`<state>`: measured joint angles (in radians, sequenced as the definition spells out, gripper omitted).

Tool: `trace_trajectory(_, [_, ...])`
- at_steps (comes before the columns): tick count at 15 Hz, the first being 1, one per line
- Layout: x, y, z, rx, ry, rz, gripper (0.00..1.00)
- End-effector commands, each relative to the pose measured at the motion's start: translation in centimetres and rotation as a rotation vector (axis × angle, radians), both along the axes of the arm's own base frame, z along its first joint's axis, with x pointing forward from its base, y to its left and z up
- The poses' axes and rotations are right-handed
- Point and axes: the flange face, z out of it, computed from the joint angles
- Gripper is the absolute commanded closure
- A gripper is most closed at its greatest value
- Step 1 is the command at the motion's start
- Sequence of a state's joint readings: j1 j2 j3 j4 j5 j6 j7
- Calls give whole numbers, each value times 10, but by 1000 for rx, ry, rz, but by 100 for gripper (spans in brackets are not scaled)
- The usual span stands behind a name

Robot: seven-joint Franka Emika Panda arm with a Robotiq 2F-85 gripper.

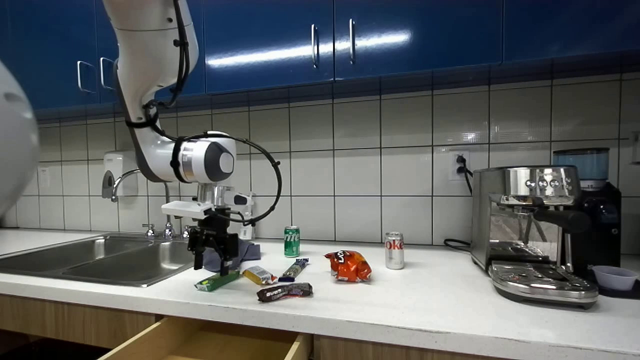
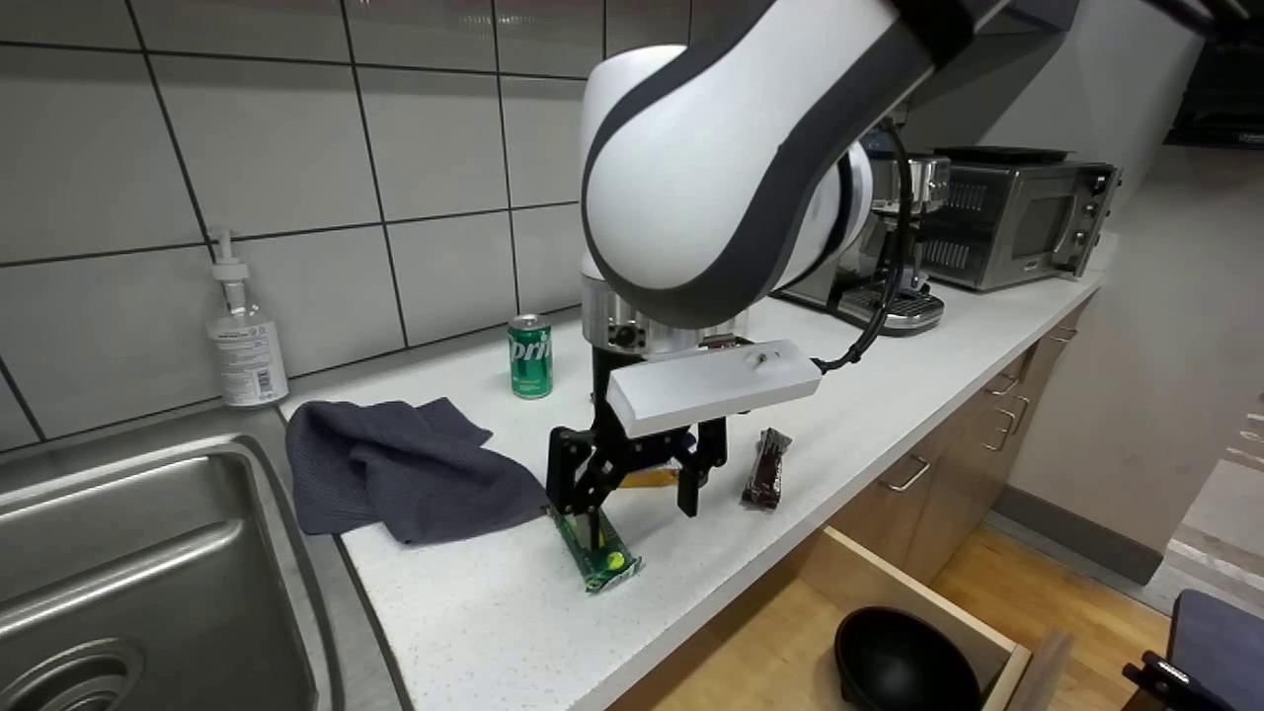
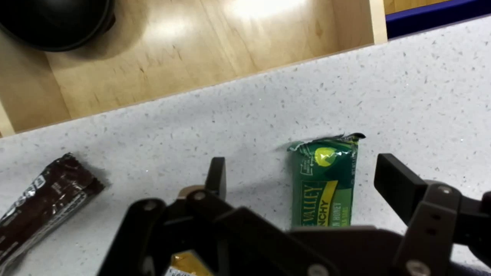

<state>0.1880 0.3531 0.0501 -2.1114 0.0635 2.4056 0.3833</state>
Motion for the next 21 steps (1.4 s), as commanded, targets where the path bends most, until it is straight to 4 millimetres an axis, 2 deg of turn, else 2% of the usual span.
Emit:
trace_trajectory(1, [13,2,-5,13,-13,51,0])
trace_trajectory(10, [34,13,-16,9,-20,101,0])
trace_trajectory(21, [51,20,-30,8,-17,107,0])
